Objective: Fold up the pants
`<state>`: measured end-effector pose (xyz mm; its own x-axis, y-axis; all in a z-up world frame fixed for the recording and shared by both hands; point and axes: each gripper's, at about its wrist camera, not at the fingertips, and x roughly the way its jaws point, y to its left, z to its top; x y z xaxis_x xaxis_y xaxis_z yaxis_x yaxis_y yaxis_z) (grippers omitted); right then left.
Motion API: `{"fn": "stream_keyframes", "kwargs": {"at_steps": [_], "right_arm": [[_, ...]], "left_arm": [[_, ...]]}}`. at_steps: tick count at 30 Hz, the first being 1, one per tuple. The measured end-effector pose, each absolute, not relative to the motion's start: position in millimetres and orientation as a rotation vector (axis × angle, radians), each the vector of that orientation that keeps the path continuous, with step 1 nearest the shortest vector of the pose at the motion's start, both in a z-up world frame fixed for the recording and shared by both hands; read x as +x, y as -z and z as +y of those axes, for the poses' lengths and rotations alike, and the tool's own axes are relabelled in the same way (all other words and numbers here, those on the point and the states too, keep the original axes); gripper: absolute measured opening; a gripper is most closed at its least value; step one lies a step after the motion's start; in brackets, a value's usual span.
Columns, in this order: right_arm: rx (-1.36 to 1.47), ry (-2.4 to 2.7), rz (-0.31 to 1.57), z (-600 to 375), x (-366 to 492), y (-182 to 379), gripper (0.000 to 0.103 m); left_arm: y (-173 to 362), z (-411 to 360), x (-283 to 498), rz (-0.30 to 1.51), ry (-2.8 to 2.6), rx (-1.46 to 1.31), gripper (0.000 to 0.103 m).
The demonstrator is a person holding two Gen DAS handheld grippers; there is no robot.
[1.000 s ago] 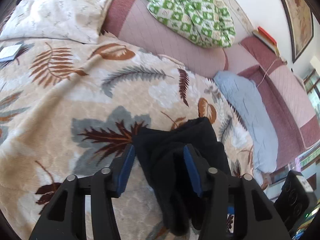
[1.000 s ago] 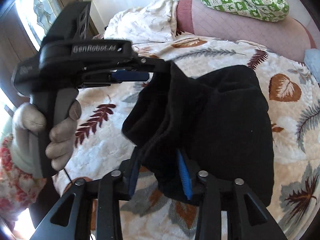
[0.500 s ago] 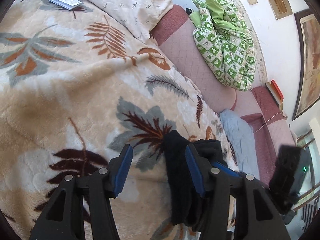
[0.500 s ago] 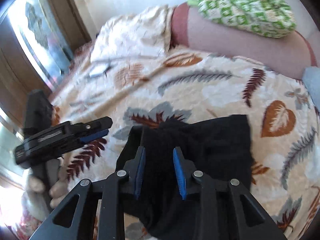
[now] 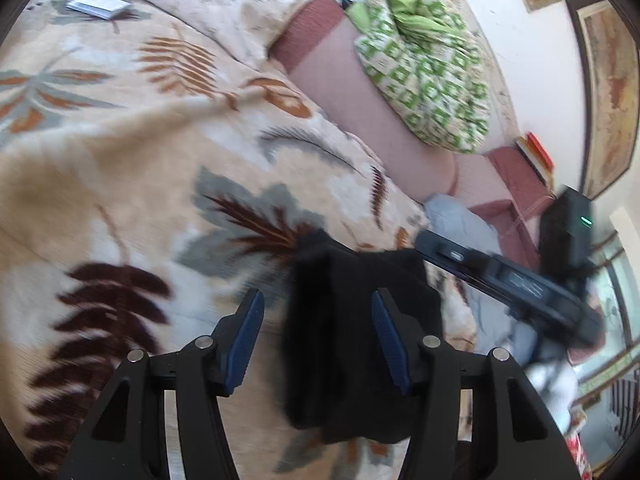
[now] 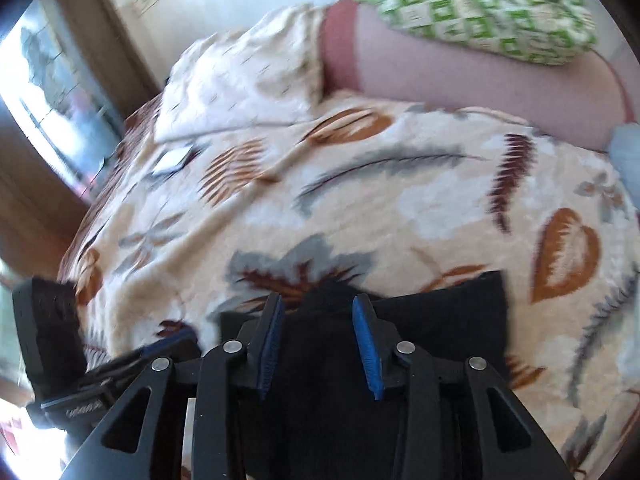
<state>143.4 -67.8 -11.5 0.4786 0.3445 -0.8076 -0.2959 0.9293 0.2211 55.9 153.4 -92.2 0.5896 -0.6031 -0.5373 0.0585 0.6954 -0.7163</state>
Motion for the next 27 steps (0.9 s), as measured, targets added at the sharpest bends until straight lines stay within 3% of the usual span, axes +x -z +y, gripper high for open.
{"fn": "stream_keyframes", "kwargs": {"at_steps": [10,17,24,27], "right_arm": [[0.004,-0.168,1.141,-85,197,70,0.038],[-0.159,-0.128,1.045,-82,193,51,0.039],[0.104,-0.194,0.971,-163,145,5,0.066],[0.208,-0.229,0.992,-193,125,14,0.067]], "left_arm": [[118,82,42,0.981,0.433,-0.517,0.054],[108,84,41,0.983,0.464,-0.484,0.055],[100,122,44,0.923,0.495,-0.675,0.060],[102,129,46,0.922,0.509,-0.744,0.065]]}}
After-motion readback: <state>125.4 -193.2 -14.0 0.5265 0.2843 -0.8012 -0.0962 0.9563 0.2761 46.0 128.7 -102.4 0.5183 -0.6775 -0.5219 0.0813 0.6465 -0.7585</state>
